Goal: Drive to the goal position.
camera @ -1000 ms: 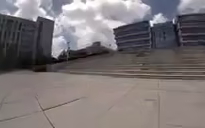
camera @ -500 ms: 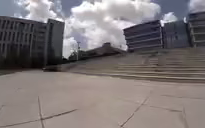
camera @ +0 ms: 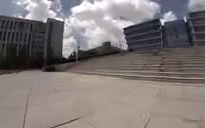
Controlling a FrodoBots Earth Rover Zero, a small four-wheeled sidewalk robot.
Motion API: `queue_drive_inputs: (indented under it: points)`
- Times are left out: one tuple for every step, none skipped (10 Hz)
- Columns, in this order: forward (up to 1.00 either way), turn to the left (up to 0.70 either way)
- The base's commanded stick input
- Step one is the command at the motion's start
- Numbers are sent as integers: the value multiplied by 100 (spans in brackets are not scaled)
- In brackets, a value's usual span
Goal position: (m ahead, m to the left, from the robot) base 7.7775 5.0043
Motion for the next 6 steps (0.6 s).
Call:
queue_drive_inputs:
  points:
    - [70,0]
    - [70,18]
    - [70,27]
    - [70,33]
    - [70,35]
    - [70,35]
